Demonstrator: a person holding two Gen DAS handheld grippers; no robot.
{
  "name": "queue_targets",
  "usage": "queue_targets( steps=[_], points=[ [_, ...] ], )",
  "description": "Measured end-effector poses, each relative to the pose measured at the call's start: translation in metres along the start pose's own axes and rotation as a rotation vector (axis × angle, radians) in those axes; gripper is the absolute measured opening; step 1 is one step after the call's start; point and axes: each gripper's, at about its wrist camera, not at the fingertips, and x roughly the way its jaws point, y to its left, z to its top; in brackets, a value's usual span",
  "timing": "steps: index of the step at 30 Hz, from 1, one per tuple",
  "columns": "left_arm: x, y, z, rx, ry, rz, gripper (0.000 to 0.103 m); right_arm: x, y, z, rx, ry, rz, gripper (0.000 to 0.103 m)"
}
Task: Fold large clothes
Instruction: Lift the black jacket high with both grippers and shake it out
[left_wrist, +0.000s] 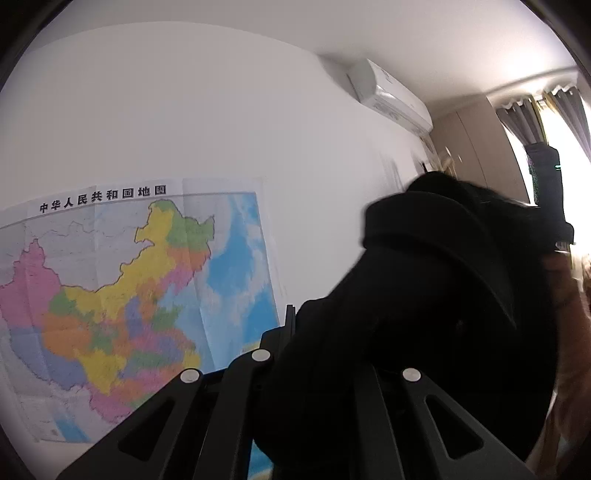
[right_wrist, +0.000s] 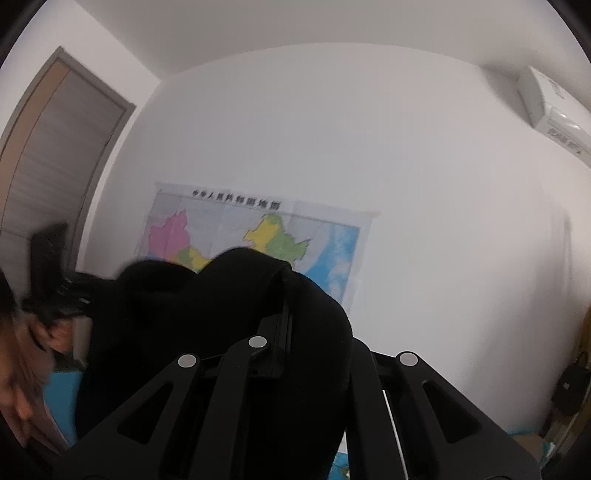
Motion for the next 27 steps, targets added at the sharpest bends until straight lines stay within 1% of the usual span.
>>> queue_targets(
  steps=[1,3,5,6,8,9,10,11,12,13,14,15,16,17,18,20,21,24,25,27],
  points=[
    [0.000,-0.003,-0.007,0.014,0.022,0.005,0.005,0.017,-0.001,-0.015,0.015,0.027,0.027,0.004],
    [0.005,-0.004,-0.025,-0.003,0.088,0.002,0.005,0.049,-0.006,-0.040,0.062,0.095,0.075,0.004],
    [0.033,0.009,-0.055,-0.091,0.210,-0.018,0.005,0.103,-0.011,-0.084,0.120,0.218,0.116,0.005],
    [0.053,0.017,-0.075,-0.129,0.273,0.001,0.005,0.121,-0.012,-0.101,0.133,0.258,0.123,0.005],
    [0.096,0.032,-0.115,-0.180,0.388,0.039,0.005,0.177,-0.013,-0.159,0.178,0.386,0.137,0.005],
    [0.119,0.043,-0.141,-0.220,0.460,0.058,0.005,0.195,-0.012,-0.181,0.215,0.434,0.149,0.005],
    [0.135,0.049,-0.161,-0.250,0.509,0.055,0.005,0.220,-0.014,-0.213,0.279,0.512,0.174,0.005],
    [0.154,0.056,-0.184,-0.274,0.563,0.065,0.005,0.238,-0.007,-0.239,0.267,0.564,0.171,0.004],
    [0.179,0.061,-0.216,-0.280,0.645,0.101,0.005,0.258,0.000,-0.272,0.246,0.626,0.155,0.004],
    [0.194,0.062,-0.238,-0.271,0.698,0.105,0.005,0.271,0.005,-0.298,0.279,0.689,0.172,0.004],
    [0.208,0.063,-0.262,-0.272,0.756,0.126,0.005,0.282,0.011,-0.324,0.282,0.753,0.179,0.004],
    [0.223,0.066,-0.286,-0.285,0.812,0.146,0.004,0.292,0.016,-0.346,0.269,0.789,0.170,0.004],
    [0.237,0.069,-0.311,-0.298,0.866,0.149,0.005,0.297,0.021,-0.361,0.257,0.813,0.163,0.004],
    [0.247,0.074,-0.327,-0.317,0.894,0.171,0.005,0.304,0.025,-0.376,0.244,0.837,0.158,0.004],
    [0.253,0.081,-0.338,-0.345,0.904,0.184,0.004,0.314,0.025,-0.391,0.279,0.863,0.155,0.004],
    [0.261,0.095,-0.349,-0.407,0.907,0.183,0.004,0.325,0.019,-0.396,0.307,0.865,0.144,0.004],
    [0.263,0.100,-0.350,-0.425,0.899,0.180,0.004,0.330,0.015,-0.395,0.327,0.857,0.142,0.004],
    [0.263,0.109,-0.336,-0.417,0.860,0.182,0.005,0.345,0.001,-0.382,0.334,0.823,0.144,0.004],
    [0.265,0.114,-0.332,-0.426,0.839,0.181,0.005,0.350,-0.005,-0.383,0.328,0.809,0.139,0.004],
    [0.277,0.123,-0.332,-0.434,0.835,0.185,0.005,0.365,-0.020,-0.390,0.366,0.797,0.115,0.004]
  ],
)
